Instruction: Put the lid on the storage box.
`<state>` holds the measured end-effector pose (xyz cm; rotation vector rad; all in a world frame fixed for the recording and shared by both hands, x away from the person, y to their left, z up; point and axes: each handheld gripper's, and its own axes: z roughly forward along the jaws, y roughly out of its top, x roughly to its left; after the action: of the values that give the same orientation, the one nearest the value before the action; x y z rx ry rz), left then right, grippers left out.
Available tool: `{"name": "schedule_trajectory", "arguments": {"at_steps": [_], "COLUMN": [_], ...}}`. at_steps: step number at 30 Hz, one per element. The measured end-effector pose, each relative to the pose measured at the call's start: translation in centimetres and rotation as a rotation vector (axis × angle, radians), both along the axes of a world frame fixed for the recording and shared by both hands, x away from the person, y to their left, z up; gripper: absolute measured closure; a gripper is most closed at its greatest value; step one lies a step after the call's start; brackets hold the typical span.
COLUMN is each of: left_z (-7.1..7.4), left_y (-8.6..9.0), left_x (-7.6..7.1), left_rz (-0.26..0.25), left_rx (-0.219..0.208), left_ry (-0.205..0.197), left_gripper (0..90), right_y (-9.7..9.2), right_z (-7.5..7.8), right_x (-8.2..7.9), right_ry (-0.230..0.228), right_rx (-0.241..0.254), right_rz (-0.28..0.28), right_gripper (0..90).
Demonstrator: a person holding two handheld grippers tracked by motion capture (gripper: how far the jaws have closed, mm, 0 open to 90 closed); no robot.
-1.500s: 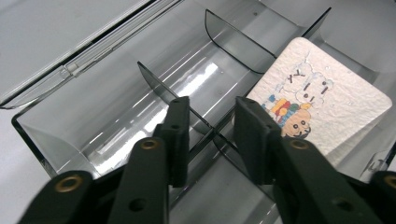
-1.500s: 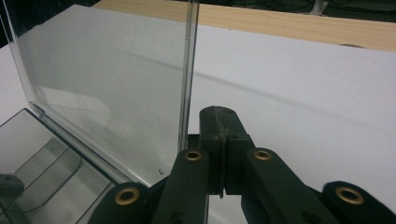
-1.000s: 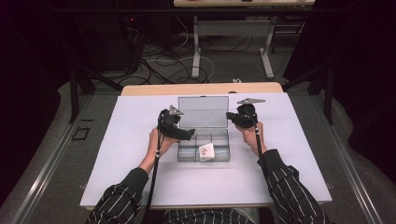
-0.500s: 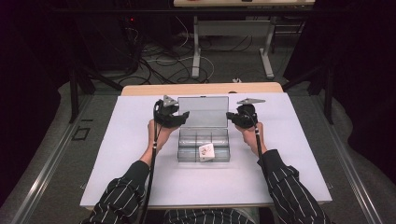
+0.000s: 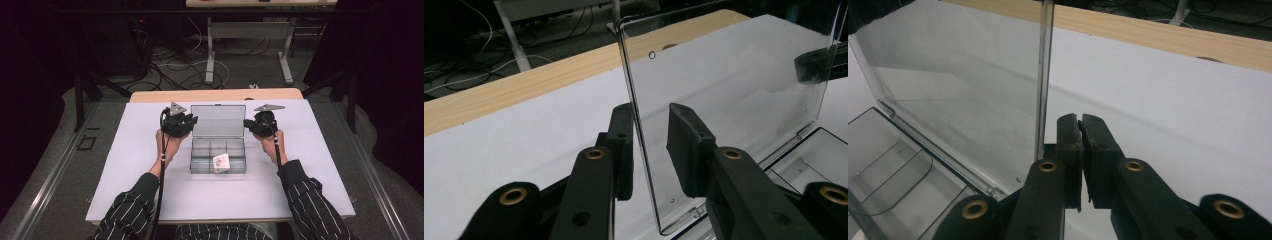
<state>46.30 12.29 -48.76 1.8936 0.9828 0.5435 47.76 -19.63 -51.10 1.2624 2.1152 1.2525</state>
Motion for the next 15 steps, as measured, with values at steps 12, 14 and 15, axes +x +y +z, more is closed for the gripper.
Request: {"name": "schedule_trajectory", "arguments": {"at_steps": [12,14,15], "left_z": [0.1,0.2,0.2], "left_y": [0.5,0.5,0.5], "left_x": [-0.8,-1.0,-1.2], "left_rz": [-0.025,-0.031,-0.030], "left_rx": [-0.018,-0.016,-0.014], "left_ry": [-0.010,-0.014,-0.015], "left_gripper": [75.8,76.1,76.2], "right_y": [-1.2,-1.1,-1.0], "right_z": [2.4,2.7,2.8], "right_x": [-2.0,-2.3,-2.5], "right_ry": [-0.018,-0.019,-0.016], "right_rx": [0.008,0.007,0.007], "right_rz": [0.033,0.049,0.058], "right_gripper": [75.3,74.2,73.5]}}
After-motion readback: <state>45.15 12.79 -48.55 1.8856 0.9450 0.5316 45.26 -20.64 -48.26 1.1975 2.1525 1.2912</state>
